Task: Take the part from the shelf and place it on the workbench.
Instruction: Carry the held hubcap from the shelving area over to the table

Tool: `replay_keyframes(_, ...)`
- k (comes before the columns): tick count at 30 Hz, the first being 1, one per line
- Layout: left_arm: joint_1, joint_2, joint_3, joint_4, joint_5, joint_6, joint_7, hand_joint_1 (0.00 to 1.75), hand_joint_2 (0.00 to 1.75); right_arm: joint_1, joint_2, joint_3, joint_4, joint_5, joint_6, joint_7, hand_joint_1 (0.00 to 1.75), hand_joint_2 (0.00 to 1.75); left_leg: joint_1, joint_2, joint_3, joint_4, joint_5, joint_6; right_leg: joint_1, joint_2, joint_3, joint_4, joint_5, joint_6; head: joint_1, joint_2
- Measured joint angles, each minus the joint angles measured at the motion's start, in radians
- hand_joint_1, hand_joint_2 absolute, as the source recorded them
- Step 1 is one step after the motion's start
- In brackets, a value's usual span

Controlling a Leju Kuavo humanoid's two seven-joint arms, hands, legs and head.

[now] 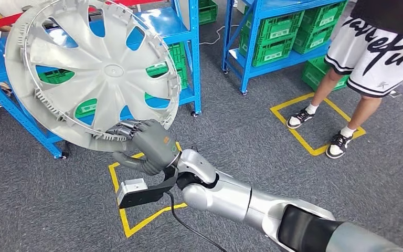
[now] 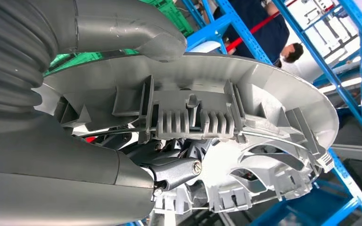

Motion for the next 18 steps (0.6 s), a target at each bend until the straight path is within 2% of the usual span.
replay_keyframes(1,0.000,0.000,0.000,0.000,0.001,-0.001,0.000,0.00,1.75,0.000,0.001,0.000,0.000,0.000,0.000,0.000,1.75,1.75,0.004,0.000,-0.010,0.060,-0.052,-0.008,-0.002,0.000,-0.017,0.001,0.015,0.000,-0.002,0.000)
replay_keyframes(2,0.000,0.000,0.000,0.000,0.001,-0.001,0.000,0.00,1.75,0.000,0.001,0.000,0.001,0.000,0.001,0.000,1.75,1.75,0.009,0.000,-0.016,0.121,-0.082,-0.014,-0.003,0.000,-0.036,0.003,0.029,0.002,-0.002,0.000)
replay_keyframes(3,-0.001,0.000,0.000,0.000,0.002,-0.001,0.000,0.00,1.75,0.000,0.001,0.000,0.001,0.000,0.001,0.000,1.75,1.75,0.013,0.000,-0.013,0.165,-0.082,-0.020,-0.005,0.000,-0.057,0.007,0.044,0.005,-0.002,0.000)
replay_keyframes(4,-0.002,0.000,0.000,0.000,0.002,-0.001,-0.001,0.00,1.75,0.001,0.001,0.000,0.002,0.000,0.001,0.001,1.75,1.75,0.016,0.000,0.003,0.183,-0.061,-0.024,-0.007,0.000,-0.078,0.012,0.058,0.009,-0.002,0.000)
replay_keyframes(5,-0.003,0.000,0.000,0.000,0.001,-0.001,-0.001,0.00,1.75,0.001,0.001,0.000,0.002,0.000,0.001,0.002,1.75,1.75,0.019,0.000,0.035,0.168,-0.031,-0.028,-0.010,-0.001,-0.101,0.017,0.071,0.014,-0.002,0.000)
replay_keyframes(6,-0.004,0.001,0.000,-0.001,0.000,-0.001,-0.002,0.00,1.75,0.001,0.001,0.000,0.002,0.000,0.001,0.003,1.75,1.75,0.023,0.000,0.084,0.119,-0.013,-0.031,-0.013,-0.001,-0.120,0.025,0.083,0.019,-0.002,0.000)
replay_keyframes(7,-0.005,0.000,0.000,-0.002,-0.002,-0.001,-0.002,0.00,1.75,0.001,0.001,0.000,0.002,0.001,0.000,0.005,1.75,1.75,0.023,-0.001,0.144,0.045,-0.019,-0.032,-0.014,-0.001,-0.137,0.031,0.093,0.025,-0.002,0.000)
replay_keyframes(8,-0.007,0.000,0.000,-0.003,-0.005,-0.001,-0.001,0.00,1.75,0.003,0.001,0.000,0.001,0.002,-0.001,0.008,1.75,1.75,0.023,-0.004,0.194,-0.022,-0.037,-0.027,-0.014,-0.001,-0.147,0.036,0.103,0.032,-0.001,0.000)
replay_keyframes(9,-0.009,0.000,0.000,-0.004,-0.007,-0.002,-0.001,0.00,1.75,0.004,0.000,0.000,0.001,0.004,-0.003,0.011,1.75,1.75,0.021,-0.006,0.225,-0.074,-0.058,-0.020,-0.014,-0.001,-0.153,0.038,0.113,0.039,-0.001,0.000)
replay_keyframes(10,-0.011,-0.001,0.000,-0.004,-0.009,-0.003,0.000,0.00,1.75,0.005,0.000,0.000,0.001,0.006,-0.004,0.014,1.75,1.75,0.017,-0.008,0.235,-0.100,-0.070,-0.008,-0.014,-0.001,-0.156,0.036,0.124,0.046,-0.001,0.000)
replay_keyframes(12,-0.010,-0.001,0.000,-0.004,-0.012,-0.005,0.004,0.00,1.75,0.011,-0.001,0.000,0.001,0.014,-0.009,0.016,1.75,1.75,0.014,-0.005,0.217,-0.105,-0.055,0.016,-0.017,0.001,-0.161,0.030,0.139,0.060,-0.003,0.000)
replay_keyframes(13,-0.010,-0.001,0.000,-0.004,-0.013,-0.006,0.006,0.00,1.75,0.015,-0.001,0.000,0.001,0.019,-0.013,0.017,1.75,1.75,0.014,-0.002,0.207,-0.105,-0.042,0.027,-0.019,0.003,-0.169,0.040,0.121,0.066,-0.004,0.000)
replay_keyframes(14,-0.010,-0.001,0.000,-0.005,-0.015,-0.006,0.007,0.00,1.75,0.019,-0.002,0.000,0.001,0.023,-0.016,0.018,1.75,1.75,0.015,0.001,0.195,-0.106,-0.028,0.036,-0.020,0.004,-0.181,0.070,0.081,0.070,-0.004,0.000)
replay_keyframes(16,-0.011,-0.002,0.000,-0.005,-0.018,-0.007,0.003,0.00,1.75,0.025,-0.003,0.000,0.001,0.027,-0.017,0.019,1.75,1.75,0.015,0.003,0.163,-0.106,-0.002,0.045,-0.020,0.006,-0.213,0.186,-0.031,0.076,-0.004,0.000)
replay_keyframes(17,-0.011,-0.003,0.000,-0.006,-0.020,-0.008,-0.001,0.00,1.75,0.028,-0.003,0.000,0.001,0.028,-0.017,0.019,1.75,1.75,0.014,0.003,0.146,-0.105,0.011,0.047,-0.019,0.007,-0.227,0.255,-0.067,0.077,-0.004,0.000)
replay_keyframes(18,-0.011,-0.004,0.000,-0.006,-0.023,-0.009,-0.006,0.00,1.75,0.033,-0.004,0.000,0.001,0.031,-0.017,0.019,1.75,1.75,0.012,0.004,0.127,-0.104,0.024,0.047,-0.019,0.007,-0.232,0.311,-0.072,0.077,-0.004,0.000)
